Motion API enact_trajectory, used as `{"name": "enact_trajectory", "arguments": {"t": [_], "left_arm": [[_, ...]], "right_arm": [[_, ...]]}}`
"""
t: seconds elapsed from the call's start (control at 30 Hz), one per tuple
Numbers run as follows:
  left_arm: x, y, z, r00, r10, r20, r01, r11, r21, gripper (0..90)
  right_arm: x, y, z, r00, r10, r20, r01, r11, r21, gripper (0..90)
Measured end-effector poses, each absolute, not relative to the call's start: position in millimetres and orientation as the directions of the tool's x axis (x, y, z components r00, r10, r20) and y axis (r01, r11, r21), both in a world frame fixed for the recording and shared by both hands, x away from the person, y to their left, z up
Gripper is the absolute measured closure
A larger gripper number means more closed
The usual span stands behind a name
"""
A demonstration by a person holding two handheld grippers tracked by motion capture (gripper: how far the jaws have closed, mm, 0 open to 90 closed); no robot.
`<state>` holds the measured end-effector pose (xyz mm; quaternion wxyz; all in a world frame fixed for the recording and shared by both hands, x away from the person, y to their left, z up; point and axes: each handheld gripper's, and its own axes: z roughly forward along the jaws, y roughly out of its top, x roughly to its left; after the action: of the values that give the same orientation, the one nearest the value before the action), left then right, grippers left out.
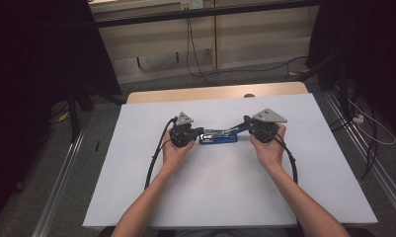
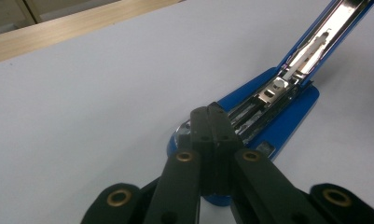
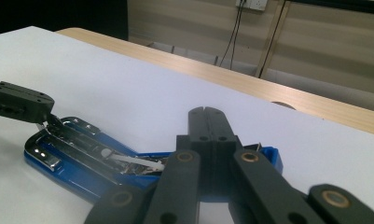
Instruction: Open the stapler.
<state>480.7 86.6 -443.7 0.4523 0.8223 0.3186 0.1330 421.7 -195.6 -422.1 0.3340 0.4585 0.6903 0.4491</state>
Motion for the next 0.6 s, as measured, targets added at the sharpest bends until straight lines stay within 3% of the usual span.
{"name": "enact_trajectory", "arguments": {"t": [0.6], "left_arm": [[480.8, 86.7, -443.6, 0.762, 0.644, -0.07, 0.404, -0.388, 0.829, 90.0]], "right_arm": [[412.3, -218.4, -430.7, -0.361, 0.929, -0.085, 0.365, 0.225, 0.904, 90.0]]}}
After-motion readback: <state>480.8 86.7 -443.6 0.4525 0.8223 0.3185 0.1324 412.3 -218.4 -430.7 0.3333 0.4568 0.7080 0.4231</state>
